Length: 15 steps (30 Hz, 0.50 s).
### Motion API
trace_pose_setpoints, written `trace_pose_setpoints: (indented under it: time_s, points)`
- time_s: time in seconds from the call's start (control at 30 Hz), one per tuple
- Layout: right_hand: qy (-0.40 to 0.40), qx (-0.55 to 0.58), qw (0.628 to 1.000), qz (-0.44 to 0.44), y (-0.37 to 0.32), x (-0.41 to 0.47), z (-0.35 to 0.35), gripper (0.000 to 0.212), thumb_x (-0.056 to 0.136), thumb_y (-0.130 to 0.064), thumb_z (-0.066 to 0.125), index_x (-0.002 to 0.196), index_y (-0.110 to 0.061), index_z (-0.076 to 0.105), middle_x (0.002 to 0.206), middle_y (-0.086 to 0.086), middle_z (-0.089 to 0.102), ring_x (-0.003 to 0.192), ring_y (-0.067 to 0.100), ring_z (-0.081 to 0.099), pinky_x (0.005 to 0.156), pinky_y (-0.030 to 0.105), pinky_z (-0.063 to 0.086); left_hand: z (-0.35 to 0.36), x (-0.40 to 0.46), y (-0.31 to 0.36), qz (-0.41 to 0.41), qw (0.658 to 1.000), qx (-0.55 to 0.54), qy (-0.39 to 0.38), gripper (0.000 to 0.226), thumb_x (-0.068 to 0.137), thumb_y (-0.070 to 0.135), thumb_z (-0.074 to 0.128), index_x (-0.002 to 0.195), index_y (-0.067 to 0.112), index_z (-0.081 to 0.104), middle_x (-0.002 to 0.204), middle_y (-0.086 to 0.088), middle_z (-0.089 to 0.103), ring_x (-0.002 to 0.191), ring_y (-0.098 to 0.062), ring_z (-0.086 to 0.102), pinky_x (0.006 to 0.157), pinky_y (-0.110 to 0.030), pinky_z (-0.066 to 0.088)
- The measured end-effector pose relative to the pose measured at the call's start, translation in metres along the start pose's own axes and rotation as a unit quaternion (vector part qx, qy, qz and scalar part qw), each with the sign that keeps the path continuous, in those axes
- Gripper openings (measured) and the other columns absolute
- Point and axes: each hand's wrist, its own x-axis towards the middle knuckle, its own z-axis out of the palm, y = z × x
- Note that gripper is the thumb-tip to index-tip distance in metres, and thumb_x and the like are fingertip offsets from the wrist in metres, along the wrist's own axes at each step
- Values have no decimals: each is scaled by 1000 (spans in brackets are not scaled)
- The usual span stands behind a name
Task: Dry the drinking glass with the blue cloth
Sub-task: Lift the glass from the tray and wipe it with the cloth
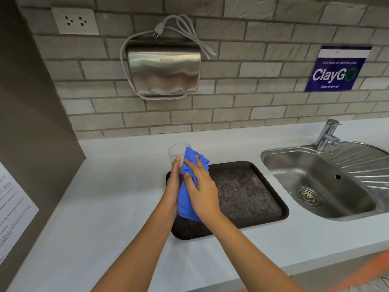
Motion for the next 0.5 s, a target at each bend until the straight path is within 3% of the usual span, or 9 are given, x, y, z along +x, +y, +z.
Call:
trace_pose_setpoints:
  time_s: [0.07, 0.13, 0.2, 0.33, 0.43, 0.5]
  points:
    - [6, 54, 998, 36, 2, 7, -4, 33, 100, -30, 47, 128, -47, 55, 137, -22, 51, 115, -2, 54, 88, 7, 40, 0, 0, -2, 2, 1000, 1, 14, 55, 97, 55, 43, 116, 15, 75, 115, -11, 74, 105, -21, 72, 80, -31, 60]
    - [7, 114, 988, 102, 3, 21, -9, 28, 101, -32, 46, 122, -42, 60, 122, -13, 62, 102, -2, 61, 86, 13, 48, 1, 0, -3, -8, 1000, -11, 21, 60, 95, 58, 45, 127, 12, 68, 126, -13, 69, 116, -25, 67, 89, -35, 57]
    - [-3, 146, 979, 145, 2, 35, -13, 23, 102, -32, 43, 115, -42, 59, 116, -7, 64, 95, -3, 60, 80, 14, 49, 3, -1, -2, -11, 999, -11, 32, 60, 94, 61, 45, 119, 14, 73, 123, -14, 71, 111, -28, 70, 85, -37, 60]
    - [9, 116, 982, 149, 3, 36, -7, 33, 103, -35, 41, 134, -36, 52, 120, -6, 60, 105, 9, 59, 86, 20, 45, 5, 0, 3, -7, 999, 3, 46, 64, 97, 60, 40, 133, 12, 63, 129, -15, 67, 121, -28, 64, 100, -40, 52]
    - [11, 19, 998, 60, 7, 17, 4, 37, 101, -33, 44, 137, -42, 48, 142, -14, 49, 117, 7, 54, 85, 14, 41, 3, 4, 7, -12, 1000, 3, 26, 59, 99, 55, 36, 111, 15, 77, 109, -9, 77, 100, -19, 74, 78, -29, 61]
    - [12, 24, 999, 38, 7, 12, 6, 37, 101, -31, 45, 136, -42, 49, 153, -13, 40, 126, 8, 50, 94, 18, 43, -1, 4, 7, -5, 1000, 9, 25, 59, 100, 54, 34, 110, 15, 77, 109, -9, 76, 97, -19, 75, 74, -28, 61]
